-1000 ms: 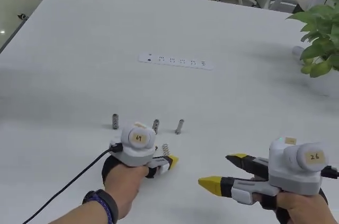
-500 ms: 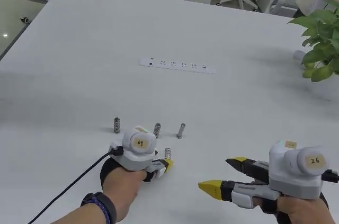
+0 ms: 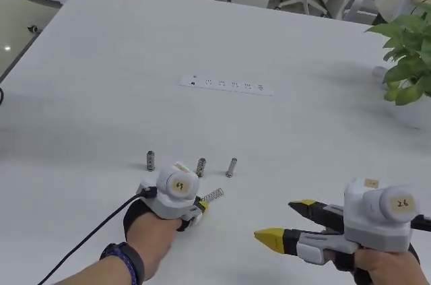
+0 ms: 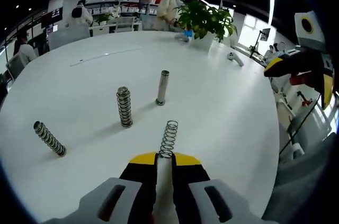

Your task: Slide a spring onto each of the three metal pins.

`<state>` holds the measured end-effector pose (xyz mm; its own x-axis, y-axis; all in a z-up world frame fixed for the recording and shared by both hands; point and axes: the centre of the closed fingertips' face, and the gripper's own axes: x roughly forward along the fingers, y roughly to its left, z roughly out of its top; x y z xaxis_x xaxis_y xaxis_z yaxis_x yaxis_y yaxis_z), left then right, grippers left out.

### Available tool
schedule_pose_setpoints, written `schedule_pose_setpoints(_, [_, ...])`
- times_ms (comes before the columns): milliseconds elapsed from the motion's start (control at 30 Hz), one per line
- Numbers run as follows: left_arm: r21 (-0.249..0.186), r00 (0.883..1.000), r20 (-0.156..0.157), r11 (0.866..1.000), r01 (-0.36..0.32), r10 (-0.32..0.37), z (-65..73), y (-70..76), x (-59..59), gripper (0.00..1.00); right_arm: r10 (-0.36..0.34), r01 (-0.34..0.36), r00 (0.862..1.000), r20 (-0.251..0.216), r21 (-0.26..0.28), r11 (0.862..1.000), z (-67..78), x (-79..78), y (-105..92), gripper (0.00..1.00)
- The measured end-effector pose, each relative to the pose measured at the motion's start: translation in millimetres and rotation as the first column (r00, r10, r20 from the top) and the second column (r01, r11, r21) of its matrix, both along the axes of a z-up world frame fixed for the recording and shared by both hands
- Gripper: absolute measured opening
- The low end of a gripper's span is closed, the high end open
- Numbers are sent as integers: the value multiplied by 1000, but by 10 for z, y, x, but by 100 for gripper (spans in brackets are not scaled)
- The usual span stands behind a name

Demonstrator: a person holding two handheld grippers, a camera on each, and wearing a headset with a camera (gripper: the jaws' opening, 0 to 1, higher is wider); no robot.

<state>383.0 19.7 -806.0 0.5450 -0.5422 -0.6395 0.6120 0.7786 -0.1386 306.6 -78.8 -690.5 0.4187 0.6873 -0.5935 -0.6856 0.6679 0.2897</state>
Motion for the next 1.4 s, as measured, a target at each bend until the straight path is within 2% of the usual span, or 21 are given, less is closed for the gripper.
schedule_pose_setpoints(167, [25, 1000, -3, 1000, -1, 1, -20, 98, -60, 0, 5, -5, 1000, 2, 0, 1000, -7, -9, 26, 65])
schedule_pose_setpoints(300, [23, 1000, 7, 1000, 19, -19, -5, 148, -133, 0, 13, -13, 1000, -1, -2, 1000, -21, -34, 49, 66])
schedule_pose_setpoints(367, [21, 1000, 12, 1000, 24, -24, 4, 151, -125, 0, 15, -15, 1000, -2, -1, 1000, -23, -40, 55, 66])
schedule_pose_setpoints(400, [15, 999, 12, 999, 32, -33, 11, 134, -123, 7, 15, -15, 1000, -2, 0, 1000, -25, -39, 57, 66])
schedule_pose_setpoints(467, [17, 998, 25, 998, 52, -53, 37, 104, -113, 9, 15, -15, 1000, -4, -1, 1000, -26, -41, 60, 66])
schedule_pose_setpoints(533, [27, 997, 45, 997, 67, -68, 72, 78, -65, 10, 16, -16, 1000, -3, -1, 1000, -23, -45, 59, 66])
schedule_pose_setpoints(600, [1, 995, 72, 998, 66, -65, 148, 33, -3, 13, 14, -14, 1000, -3, 0, 1000, -14, -50, 54, 66])
schedule_pose_setpoints(700, [-27, 993, 91, 996, 82, -79, 198, -29, 59, 17, 12, -12, 1000, -4, -1, 1000, -22, -60, 35, 66])
schedule_pose_setpoints(767, [-27, 990, 104, 994, 102, -98, 202, -69, 96, 21, 12, -12, 1000, -8, -4, 1000, -35, -78, 22, 66])
schedule_pose_setpoints(967, [-25, 979, 137, 987, 158, -154, 243, -193, 180, 23, 5, -5, 1000, -20, -6, 1000, -66, -115, -12, 66])
schedule_pose_setpoints(1067, [-21, 973, 140, 982, 186, -181, 233, -244, 211, 24, 6, -6, 1000, -24, -7, 1000, -78, -118, -26, 65])
schedule_pose_setpoints(1133, [-23, 966, 123, 972, 233, -229, 183, -294, 174, 24, 5, -5, 1000, -28, -7, 1000, -82, -111, -29, 65])
schedule_pose_setpoints(1200, [12, 957, 104, 963, 269, -269, 103, -289, 135, 25, 7, -7, 1000, -28, -3, 1000, -82, -107, -27, 65])
schedule_pose_setpoints(1267, [12, 954, 88, 958, 285, -285, 62, -293, 106, 25, 8, -8, 1000, -29, -2, 1000, -86, -104, -25, 65])
schedule_pose_setpoints(1300, [34, 952, 85, 956, 292, -293, 37, -265, 90, 25, 9, -9, 1000, -29, -2, 1000, -89, -98, -22, 65])
schedule_pose_setpoints(1367, [45, 948, 70, 951, 307, -309, -8, -251, 51, 24, 9, -9, 999, -32, 3, 1000, -99, -93, -9, 64])
schedule_pose_setpoints(1400, [77, 949, 68, 950, 302, -308, -35, -197, 54, 23, 11, -11, 999, -34, 3, 1000, -106, -95, -2, 64])
